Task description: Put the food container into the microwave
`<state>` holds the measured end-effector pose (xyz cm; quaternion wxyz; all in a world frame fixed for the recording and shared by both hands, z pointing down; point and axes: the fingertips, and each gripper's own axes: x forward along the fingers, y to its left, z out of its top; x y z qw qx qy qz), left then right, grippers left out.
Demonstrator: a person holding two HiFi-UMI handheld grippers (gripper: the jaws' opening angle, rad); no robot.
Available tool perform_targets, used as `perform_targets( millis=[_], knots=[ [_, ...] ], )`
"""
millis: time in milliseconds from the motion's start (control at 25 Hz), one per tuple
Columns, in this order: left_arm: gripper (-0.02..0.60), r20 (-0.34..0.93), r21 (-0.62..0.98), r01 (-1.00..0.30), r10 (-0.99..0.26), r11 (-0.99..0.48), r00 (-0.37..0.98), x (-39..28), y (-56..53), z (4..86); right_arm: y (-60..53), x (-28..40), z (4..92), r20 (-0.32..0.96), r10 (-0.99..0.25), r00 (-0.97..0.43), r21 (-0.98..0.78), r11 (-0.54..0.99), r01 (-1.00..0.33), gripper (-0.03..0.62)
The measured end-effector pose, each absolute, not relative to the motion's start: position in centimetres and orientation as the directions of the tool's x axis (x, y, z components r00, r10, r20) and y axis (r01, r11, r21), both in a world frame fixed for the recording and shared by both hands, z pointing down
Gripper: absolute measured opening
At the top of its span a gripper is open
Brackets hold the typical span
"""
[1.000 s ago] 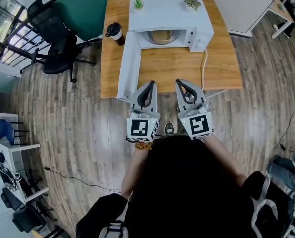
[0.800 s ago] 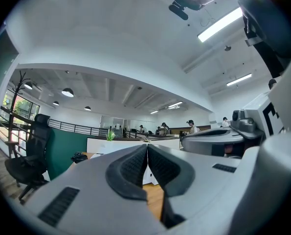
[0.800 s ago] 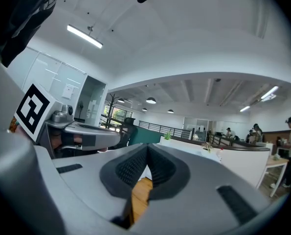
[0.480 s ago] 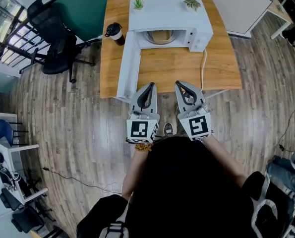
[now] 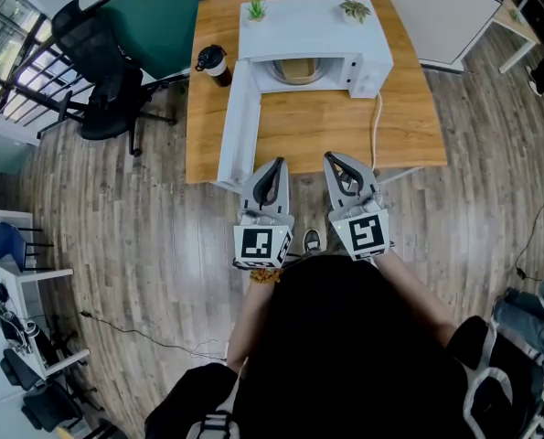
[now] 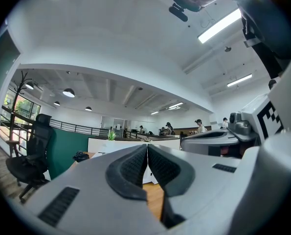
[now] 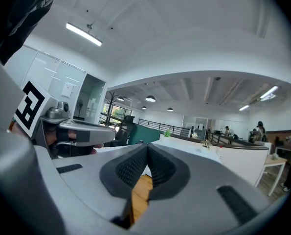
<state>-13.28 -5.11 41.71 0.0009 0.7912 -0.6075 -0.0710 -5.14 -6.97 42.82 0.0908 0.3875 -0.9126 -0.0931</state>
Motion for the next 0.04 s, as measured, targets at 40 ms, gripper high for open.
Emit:
perform_targets(
  millis=[40],
  knots=[
    [0.025, -0.112, 0.086, -0.961, -0.961, -0.262, 0.252, -13.29, -5.07, 41.71, -6.99, -5.14, 42.85, 0.095, -0.724, -0.683, 0.242, 0.683, -0.69, -0.011]
  ],
)
